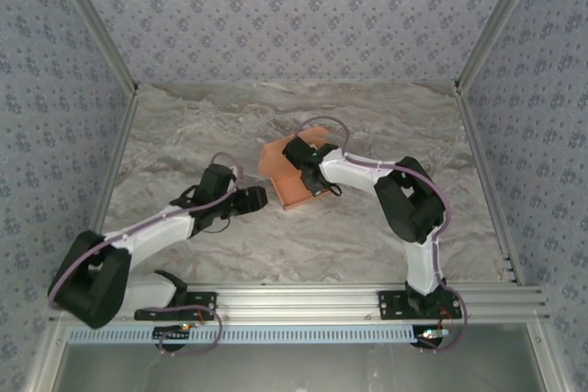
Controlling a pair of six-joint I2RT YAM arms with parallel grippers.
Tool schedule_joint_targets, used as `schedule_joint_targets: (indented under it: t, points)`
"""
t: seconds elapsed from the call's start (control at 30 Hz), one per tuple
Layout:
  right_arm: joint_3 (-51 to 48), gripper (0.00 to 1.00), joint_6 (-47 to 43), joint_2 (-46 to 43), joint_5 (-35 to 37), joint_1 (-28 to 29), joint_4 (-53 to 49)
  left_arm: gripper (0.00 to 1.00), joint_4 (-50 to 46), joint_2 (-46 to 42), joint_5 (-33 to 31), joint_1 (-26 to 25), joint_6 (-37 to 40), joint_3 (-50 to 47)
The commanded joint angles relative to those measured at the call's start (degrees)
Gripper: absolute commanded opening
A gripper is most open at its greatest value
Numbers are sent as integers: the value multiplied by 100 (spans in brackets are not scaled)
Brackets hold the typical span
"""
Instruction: Fold the paper box
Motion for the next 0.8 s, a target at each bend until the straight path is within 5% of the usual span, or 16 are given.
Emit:
schedule_joint_targets:
  t: [0.0,0.33,0.77]
  points:
    - [-173,10,77,-22,-146,-12,-292,73,567,507,-366,-273,-100,488]
    - [-118,10,185,4,-70,19,-374,56,490,1555,-1283,-622,64,1173]
    - [144,10,484,375,974,59,-993,44,281,2420,-1796,-809,387,1364]
